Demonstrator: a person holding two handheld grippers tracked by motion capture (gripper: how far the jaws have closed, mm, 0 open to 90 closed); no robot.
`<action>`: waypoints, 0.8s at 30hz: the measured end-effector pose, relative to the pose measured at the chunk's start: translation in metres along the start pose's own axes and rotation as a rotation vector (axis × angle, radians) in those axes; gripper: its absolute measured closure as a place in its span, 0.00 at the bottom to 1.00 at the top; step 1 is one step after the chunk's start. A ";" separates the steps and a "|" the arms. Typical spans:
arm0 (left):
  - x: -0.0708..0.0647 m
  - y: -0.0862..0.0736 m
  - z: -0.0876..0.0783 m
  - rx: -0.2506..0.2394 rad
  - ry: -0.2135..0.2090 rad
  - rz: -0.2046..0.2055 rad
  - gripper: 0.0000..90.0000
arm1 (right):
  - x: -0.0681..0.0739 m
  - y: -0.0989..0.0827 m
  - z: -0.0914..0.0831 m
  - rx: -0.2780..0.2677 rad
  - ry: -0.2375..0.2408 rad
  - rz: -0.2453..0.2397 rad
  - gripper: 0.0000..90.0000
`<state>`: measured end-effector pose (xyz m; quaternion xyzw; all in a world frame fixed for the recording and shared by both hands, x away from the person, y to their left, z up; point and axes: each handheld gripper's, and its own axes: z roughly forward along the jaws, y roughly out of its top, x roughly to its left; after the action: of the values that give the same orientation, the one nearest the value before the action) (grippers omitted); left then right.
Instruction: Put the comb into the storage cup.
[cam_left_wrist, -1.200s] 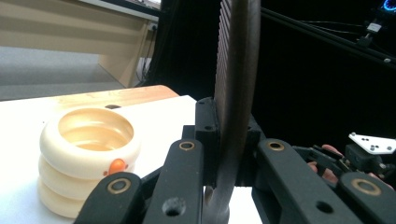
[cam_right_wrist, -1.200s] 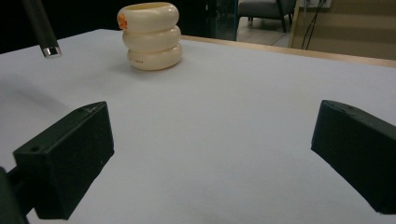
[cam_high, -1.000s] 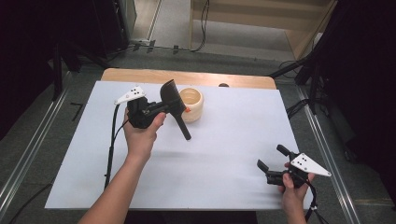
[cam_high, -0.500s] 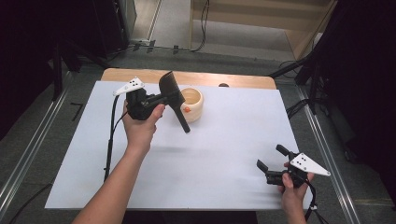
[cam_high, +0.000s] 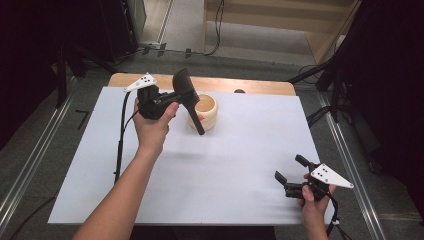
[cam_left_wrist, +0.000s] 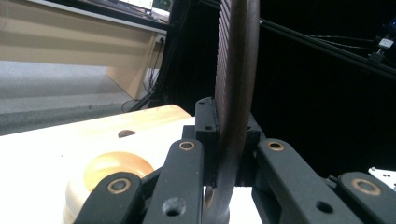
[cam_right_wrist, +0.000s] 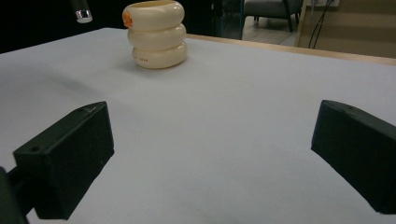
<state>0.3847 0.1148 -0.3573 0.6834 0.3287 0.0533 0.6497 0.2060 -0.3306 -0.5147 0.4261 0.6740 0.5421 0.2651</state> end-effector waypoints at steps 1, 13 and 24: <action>0.001 0.001 0.001 -0.001 0.002 0.002 0.93 | 0.000 0.000 0.000 0.001 0.001 -0.002 0.00; 0.006 0.011 0.013 -0.016 0.009 0.026 0.93 | 0.000 -0.001 0.001 0.001 0.006 -0.002 0.00; 0.014 0.018 0.024 -0.037 0.031 0.017 0.93 | -0.001 -0.001 0.000 -0.003 0.010 -0.002 0.00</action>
<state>0.4150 0.1025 -0.3495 0.6731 0.3321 0.0755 0.6565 0.2065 -0.3312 -0.5159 0.4223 0.6750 0.5449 0.2627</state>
